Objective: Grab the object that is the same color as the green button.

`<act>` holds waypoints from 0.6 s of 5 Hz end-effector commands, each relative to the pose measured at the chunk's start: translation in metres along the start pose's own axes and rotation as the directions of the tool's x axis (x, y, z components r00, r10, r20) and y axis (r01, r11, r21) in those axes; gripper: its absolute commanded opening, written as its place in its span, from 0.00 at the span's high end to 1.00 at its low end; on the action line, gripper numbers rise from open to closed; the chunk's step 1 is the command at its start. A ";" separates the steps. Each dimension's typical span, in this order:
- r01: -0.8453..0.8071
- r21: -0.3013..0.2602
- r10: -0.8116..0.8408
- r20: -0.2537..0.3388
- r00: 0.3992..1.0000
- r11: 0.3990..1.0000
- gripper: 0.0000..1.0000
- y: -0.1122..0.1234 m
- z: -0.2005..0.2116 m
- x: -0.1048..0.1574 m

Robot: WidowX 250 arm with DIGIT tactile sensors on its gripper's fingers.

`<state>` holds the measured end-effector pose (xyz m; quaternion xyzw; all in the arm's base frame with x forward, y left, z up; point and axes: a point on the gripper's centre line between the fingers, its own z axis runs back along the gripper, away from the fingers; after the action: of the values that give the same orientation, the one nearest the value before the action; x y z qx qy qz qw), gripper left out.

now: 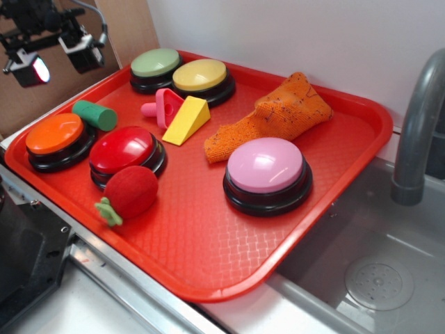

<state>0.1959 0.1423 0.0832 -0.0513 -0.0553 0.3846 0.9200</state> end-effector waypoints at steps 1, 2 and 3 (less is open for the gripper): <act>-0.125 -0.011 0.126 0.083 0.989 0.992 0.00 0.014 -0.029 0.016; -0.157 -0.013 0.157 0.072 0.985 0.988 0.00 0.015 -0.040 0.016; -0.177 -0.003 0.177 0.057 0.983 0.984 0.00 0.016 -0.049 0.015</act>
<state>0.2081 0.1552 0.0295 -0.0483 -0.0645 0.4645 0.8819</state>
